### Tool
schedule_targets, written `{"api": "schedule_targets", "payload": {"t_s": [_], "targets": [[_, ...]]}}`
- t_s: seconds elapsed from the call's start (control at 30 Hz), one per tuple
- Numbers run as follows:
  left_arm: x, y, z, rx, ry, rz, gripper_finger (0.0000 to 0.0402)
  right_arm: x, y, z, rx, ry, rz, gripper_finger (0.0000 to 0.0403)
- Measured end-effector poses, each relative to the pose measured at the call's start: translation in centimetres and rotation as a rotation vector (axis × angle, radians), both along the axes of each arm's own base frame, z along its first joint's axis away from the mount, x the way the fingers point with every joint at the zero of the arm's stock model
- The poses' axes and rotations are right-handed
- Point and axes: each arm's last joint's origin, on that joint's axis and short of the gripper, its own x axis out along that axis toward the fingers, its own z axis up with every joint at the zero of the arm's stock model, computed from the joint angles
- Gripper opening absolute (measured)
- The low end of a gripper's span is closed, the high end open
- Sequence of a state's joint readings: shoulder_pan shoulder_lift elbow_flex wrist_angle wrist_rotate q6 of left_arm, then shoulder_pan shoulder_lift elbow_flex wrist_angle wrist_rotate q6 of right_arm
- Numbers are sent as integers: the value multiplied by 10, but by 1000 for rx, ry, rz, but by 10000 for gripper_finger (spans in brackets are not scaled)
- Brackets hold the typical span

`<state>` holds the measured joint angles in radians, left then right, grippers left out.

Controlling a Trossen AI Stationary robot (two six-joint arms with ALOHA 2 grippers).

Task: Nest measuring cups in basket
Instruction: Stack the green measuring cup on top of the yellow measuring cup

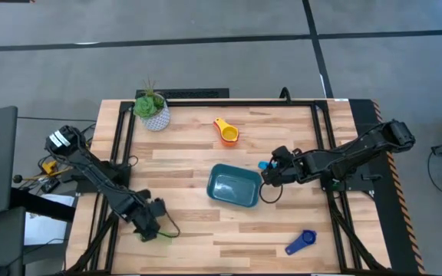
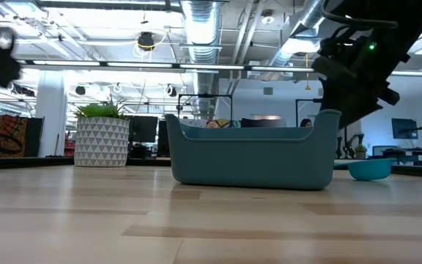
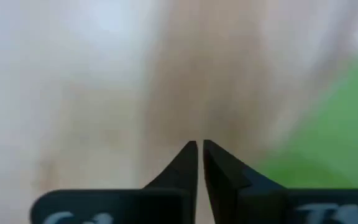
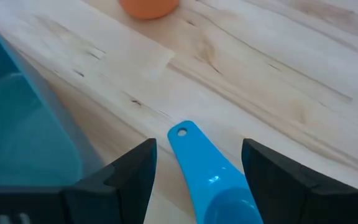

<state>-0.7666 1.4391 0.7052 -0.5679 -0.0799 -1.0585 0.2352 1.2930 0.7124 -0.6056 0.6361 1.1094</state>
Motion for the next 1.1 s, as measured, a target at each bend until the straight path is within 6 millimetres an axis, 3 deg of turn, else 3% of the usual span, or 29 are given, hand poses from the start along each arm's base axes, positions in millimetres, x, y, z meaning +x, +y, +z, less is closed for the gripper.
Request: {"api": "schedule_targets", "payload": {"t_s": [0.17, 0.3, 0.53, 0.7, 0.83, 0.93, 1.1], "targets": [[13, 17, 0, 74, -42, 63, 5, 3, 1, 5, -7, -4, 18, 260], [16, 18, 10, 77, 14, 19, 11, 5, 1, 9, -12, -6, 35, 260], [14, -4, 41, 0, 76, -32, 27, 4, 1, 8, -15, 7, 34, 260], [7, -26, 55, -97, 72, -32, 66, 4, 1, 8, -14, 5, 32, 260], [-2, -41, 56, -156, 54, -53, 112, 5, 1, 9, -13, -1, 32, 260], [-7, -46, 45, -194, 31, -21, 143, 5, 1, 9, -13, -5, 33, 260], [-12, -51, 34, -304, 63, -19, 170, 5, 1, 9, -12, -4, 34, 260]]}}
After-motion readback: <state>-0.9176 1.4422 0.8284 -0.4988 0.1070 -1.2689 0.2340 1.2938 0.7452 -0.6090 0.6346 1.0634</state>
